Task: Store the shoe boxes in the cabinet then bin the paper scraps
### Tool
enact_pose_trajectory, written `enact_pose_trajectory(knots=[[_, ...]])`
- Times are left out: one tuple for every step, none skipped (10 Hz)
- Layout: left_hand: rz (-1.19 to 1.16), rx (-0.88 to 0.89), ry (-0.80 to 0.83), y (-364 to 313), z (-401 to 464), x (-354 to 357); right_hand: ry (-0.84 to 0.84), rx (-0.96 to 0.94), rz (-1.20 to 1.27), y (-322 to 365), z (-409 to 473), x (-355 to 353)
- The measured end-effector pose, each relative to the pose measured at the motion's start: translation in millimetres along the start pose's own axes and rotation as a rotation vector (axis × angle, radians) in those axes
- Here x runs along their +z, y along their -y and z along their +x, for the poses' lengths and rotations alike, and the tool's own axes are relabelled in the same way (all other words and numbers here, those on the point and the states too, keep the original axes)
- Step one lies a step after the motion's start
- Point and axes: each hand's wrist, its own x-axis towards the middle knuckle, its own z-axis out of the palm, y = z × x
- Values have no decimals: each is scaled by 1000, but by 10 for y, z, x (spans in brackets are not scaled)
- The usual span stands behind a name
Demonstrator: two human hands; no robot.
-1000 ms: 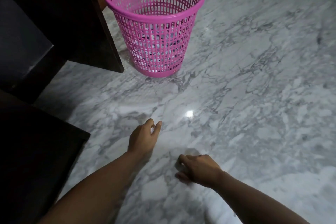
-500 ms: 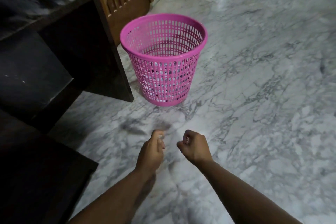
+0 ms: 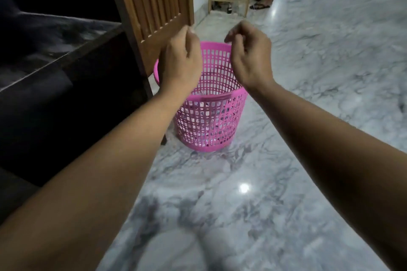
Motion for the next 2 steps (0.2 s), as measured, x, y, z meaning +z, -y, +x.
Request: enact_pose_trajectory(knots=[[239,-150,273,221,445,239,327,111,-372,-167,360,204],[493,-330,532,383,518,324,645,252,-610,-302,445,255]])
